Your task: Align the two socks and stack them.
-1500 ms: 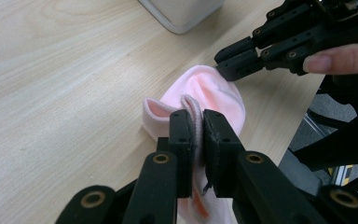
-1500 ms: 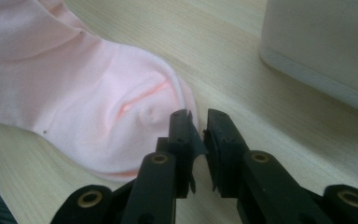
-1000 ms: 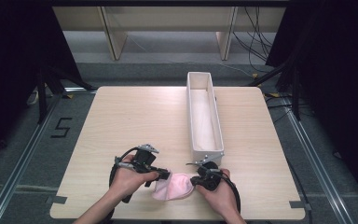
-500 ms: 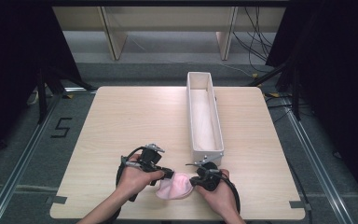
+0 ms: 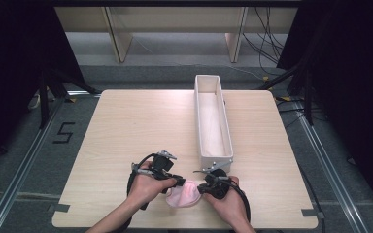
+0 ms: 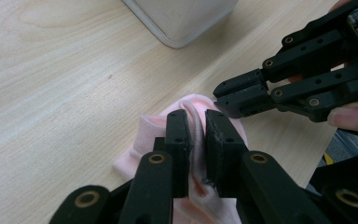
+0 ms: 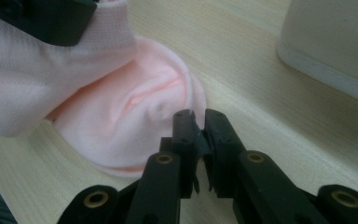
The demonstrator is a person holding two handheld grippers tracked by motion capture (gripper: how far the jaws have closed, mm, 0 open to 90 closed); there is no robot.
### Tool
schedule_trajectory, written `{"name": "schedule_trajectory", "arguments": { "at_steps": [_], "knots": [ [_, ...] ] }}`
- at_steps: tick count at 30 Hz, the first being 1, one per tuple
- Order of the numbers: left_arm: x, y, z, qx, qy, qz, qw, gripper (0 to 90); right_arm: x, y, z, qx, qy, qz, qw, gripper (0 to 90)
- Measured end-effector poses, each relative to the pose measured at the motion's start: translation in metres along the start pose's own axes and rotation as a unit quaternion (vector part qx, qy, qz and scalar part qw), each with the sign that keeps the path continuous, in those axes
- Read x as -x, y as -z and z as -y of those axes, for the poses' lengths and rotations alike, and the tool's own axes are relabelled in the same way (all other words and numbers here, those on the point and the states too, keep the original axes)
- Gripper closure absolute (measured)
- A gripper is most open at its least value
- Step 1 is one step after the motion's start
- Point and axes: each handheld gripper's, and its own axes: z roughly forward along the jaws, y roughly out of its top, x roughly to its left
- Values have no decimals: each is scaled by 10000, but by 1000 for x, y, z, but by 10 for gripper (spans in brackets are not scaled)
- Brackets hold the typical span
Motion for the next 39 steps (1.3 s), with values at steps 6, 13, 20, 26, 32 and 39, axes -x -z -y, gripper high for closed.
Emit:
{"name": "schedule_trajectory", "arguments": {
  "at_steps": [6, 13, 20, 26, 32, 39],
  "knots": [
    [1, -3, -1, 38, 7, 43, 10000, 764, 0, 2, 0, -1, -34, -5, 10000, 817],
    [5, -7, -4, 193, -35, 154, 9997, 722, 0, 7, 0, 54, -70, 24, 10000, 805],
    [8, -4, -8, 621, -111, 218, 9978, 626, 2, 12, 0, 116, -145, 47, 9998, 800],
    [9, 6, -9, 846, -345, 103, 9958, 609, 4, 20, 2, 205, -123, 83, 9997, 799],
    [7, 12, 0, 700, -761, -81, 9946, 625, -4, 32, 0, 268, -101, -57, 9996, 771],
    [-3, 8, 20, 425, -801, -147, 9958, 650, -14, 32, -6, 299, -84, -481, 9984, 693]
  ]
}}
